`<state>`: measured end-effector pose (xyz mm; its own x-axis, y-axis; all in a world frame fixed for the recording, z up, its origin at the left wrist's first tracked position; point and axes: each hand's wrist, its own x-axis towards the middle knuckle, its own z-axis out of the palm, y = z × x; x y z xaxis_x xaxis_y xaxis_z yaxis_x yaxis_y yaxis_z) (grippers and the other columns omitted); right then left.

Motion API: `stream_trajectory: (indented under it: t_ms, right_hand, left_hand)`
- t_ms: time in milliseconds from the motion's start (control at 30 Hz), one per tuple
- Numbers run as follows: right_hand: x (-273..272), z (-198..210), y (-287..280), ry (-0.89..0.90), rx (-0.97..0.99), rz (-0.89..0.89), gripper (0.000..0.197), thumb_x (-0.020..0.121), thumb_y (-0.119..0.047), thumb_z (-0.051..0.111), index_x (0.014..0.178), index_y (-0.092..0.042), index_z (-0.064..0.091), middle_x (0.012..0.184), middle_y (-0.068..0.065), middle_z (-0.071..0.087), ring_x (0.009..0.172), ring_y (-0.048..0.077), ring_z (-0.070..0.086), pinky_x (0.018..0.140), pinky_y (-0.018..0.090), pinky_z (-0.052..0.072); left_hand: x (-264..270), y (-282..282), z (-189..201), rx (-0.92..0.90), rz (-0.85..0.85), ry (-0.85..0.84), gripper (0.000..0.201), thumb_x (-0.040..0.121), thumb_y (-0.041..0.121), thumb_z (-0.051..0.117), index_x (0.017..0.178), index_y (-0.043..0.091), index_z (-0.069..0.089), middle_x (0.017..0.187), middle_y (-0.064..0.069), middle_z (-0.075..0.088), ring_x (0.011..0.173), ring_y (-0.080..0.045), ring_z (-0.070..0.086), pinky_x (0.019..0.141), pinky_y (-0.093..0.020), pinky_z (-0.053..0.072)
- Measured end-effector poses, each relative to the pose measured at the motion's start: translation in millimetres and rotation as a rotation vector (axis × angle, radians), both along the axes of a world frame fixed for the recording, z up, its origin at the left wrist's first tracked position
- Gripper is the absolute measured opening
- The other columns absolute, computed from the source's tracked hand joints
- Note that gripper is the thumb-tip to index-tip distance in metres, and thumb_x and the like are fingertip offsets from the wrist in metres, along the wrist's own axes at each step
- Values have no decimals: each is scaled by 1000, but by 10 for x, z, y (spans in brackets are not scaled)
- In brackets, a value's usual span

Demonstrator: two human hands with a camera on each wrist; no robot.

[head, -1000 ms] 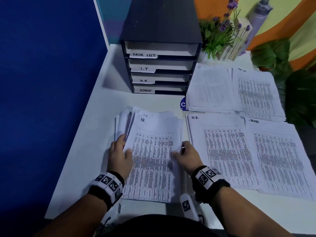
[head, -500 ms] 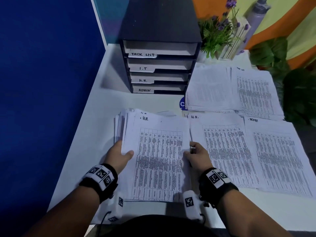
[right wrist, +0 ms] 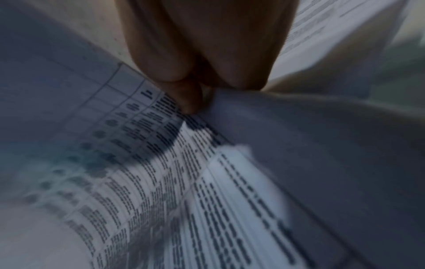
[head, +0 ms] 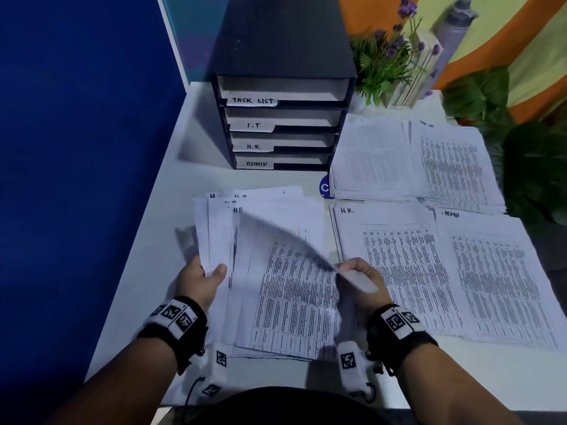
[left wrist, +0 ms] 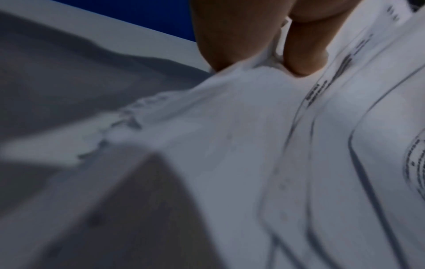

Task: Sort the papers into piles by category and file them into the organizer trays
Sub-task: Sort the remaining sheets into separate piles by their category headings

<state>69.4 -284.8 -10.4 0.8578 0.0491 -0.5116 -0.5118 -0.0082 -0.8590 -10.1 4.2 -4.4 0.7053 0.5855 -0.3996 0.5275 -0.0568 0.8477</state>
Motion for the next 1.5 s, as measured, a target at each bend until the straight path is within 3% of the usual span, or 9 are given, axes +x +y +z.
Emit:
stream_trajectory:
  t_ms: [100, 233, 500, 667, 833, 1067, 1233, 1433, 1500]
  right_hand:
    - [7, 23, -36, 21, 126, -10, 50, 84, 19, 46, 55, -15, 68, 71, 7, 71, 57, 21, 64, 49, 23, 49]
    - [-30, 94, 29, 4, -60, 5, 28, 88, 6, 53, 73, -15, 62, 51, 4, 57, 45, 19, 47, 45, 27, 42]
    - [-32, 52, 72, 17, 6, -43, 32, 84, 8, 54, 89, -22, 65, 60, 2, 60, 54, 20, 51, 59, 37, 47]
    - [-22, 30, 71, 0, -10, -55, 36, 84, 12, 51, 102, -18, 61, 71, 2, 64, 59, 22, 56, 55, 34, 50]
    - [-52, 83, 91, -3, -6, -49, 47, 81, 17, 45, 101, -22, 63, 71, 3, 62, 55, 18, 52, 50, 29, 45]
    - [-78, 131, 147, 60, 15, -34, 21, 93, -7, 53, 94, -23, 65, 57, 2, 52, 48, 17, 46, 48, 28, 43]
    - [-82, 189, 167, 13, 4, -99, 29, 91, 1, 51, 86, -22, 67, 58, -2, 58, 52, 17, 48, 51, 30, 44]
    - [-55, 210, 196, -40, 8, -134, 25, 92, 2, 54, 99, -16, 68, 57, -5, 59, 50, 14, 45, 48, 25, 39]
    - [-43, 213, 221, -29, 33, -122, 25, 93, 0, 54, 99, -19, 69, 54, -4, 55, 48, 15, 42, 48, 25, 37]
  left_hand:
    - [0, 19, 25, -27, 11, -37, 24, 87, 4, 66, 105, 19, 63, 88, 7, 68, 87, -20, 65, 81, -28, 45]
    - [-3, 16, 39, -60, 8, -76, 35, 82, 5, 72, 108, 27, 62, 95, 11, 70, 87, -6, 66, 86, -31, 49]
    - [8, -32, 10, -20, 54, -90, 44, 77, 17, 79, 115, 29, 59, 102, 10, 70, 94, -13, 66, 92, -29, 46]
    - [43, -92, 62, -34, 99, -126, 30, 96, 28, 56, 123, 17, 61, 110, 4, 64, 105, -17, 58, 92, -26, 40]
    - [45, -92, 43, -105, 105, -140, 23, 97, 13, 54, 119, 12, 62, 105, 1, 66, 99, -18, 60, 89, -27, 40]
    - [48, -56, 4, -117, 75, -137, 31, 84, -2, 67, 102, 23, 63, 95, 5, 70, 92, -19, 67, 87, -32, 50]
    - [43, -71, 62, -98, 121, -200, 66, 90, -6, 58, 141, 30, 36, 131, 6, 53, 119, -12, 52, 101, -35, 41]
    - [67, -90, 90, -201, 32, -75, 31, 96, 30, 55, 123, 18, 63, 124, 8, 57, 118, -14, 52, 103, -29, 35]
    - [85, -124, 112, -263, 12, -42, 19, 94, 18, 57, 106, 15, 71, 110, 0, 70, 105, -22, 63, 100, -35, 44]
